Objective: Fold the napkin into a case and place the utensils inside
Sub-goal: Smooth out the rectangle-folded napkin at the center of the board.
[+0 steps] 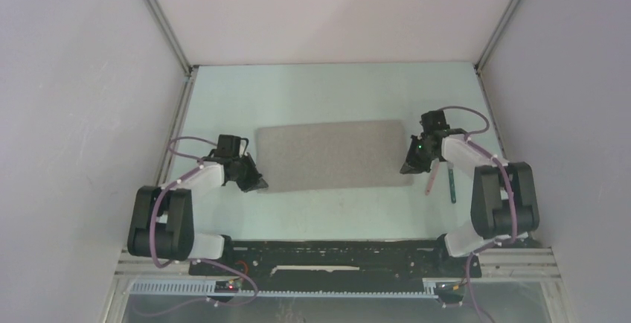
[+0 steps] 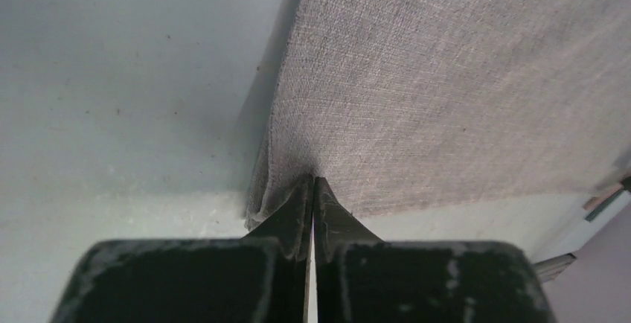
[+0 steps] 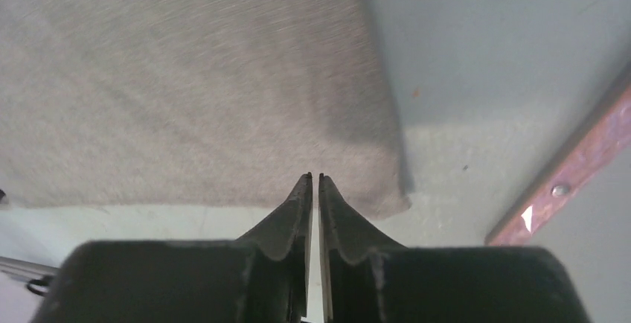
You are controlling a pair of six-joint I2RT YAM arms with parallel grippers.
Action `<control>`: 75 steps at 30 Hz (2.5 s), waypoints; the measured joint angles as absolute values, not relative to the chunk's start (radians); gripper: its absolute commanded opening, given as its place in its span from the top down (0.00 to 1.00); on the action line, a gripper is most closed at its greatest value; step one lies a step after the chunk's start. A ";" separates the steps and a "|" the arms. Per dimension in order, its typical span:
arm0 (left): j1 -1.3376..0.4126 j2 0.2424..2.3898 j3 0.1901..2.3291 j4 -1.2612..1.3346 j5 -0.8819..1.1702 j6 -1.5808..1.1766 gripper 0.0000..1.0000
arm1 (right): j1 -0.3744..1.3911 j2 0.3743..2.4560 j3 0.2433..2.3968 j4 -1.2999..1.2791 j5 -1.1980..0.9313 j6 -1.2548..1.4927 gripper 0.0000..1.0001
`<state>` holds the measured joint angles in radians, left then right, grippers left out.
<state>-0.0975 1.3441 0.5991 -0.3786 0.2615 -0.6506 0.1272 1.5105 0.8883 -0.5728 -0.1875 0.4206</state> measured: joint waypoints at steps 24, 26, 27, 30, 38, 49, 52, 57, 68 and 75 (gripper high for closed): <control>-0.134 1.738 1.108 0.021 0.351 -0.878 1.00 | 0.114 1.950 1.324 -0.181 -0.589 0.630 0.95; -0.132 1.840 1.143 0.065 0.374 -0.915 1.00 | 0.106 2.019 1.337 -0.126 -0.643 0.681 0.96; -0.132 1.871 1.154 0.078 0.378 -0.927 1.00 | 0.103 2.046 1.344 -0.110 -0.660 0.698 0.96; -0.128 1.931 1.172 0.112 0.390 -0.957 1.00 | 0.092 2.124 1.362 -0.075 -0.699 0.735 0.93; -0.057 1.992 1.149 0.216 0.400 -1.039 0.99 | 0.066 2.211 1.395 -0.066 -0.710 0.742 0.82; -0.069 1.960 1.053 0.209 0.370 -0.970 0.77 | 0.053 2.226 1.423 -0.093 -0.694 0.728 0.67; -0.094 1.939 1.051 0.208 0.371 -0.951 0.72 | 0.053 2.226 1.424 -0.089 -0.700 0.732 0.59; -0.105 1.947 1.032 0.242 0.378 -0.963 0.49 | 0.053 2.226 1.424 -0.070 -0.720 0.740 0.49; -0.035 1.977 0.993 0.323 0.401 -1.033 0.47 | 0.052 2.225 1.424 -0.047 -0.748 0.754 0.37; 0.023 1.977 0.982 0.336 0.404 -1.059 0.45 | 0.042 2.223 1.424 -0.034 -0.765 0.772 0.18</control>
<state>0.0235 1.9774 0.9825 0.3359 0.4038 -1.0592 0.0418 2.2230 1.4239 -0.0338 -0.7650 0.7715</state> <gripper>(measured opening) 0.537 0.696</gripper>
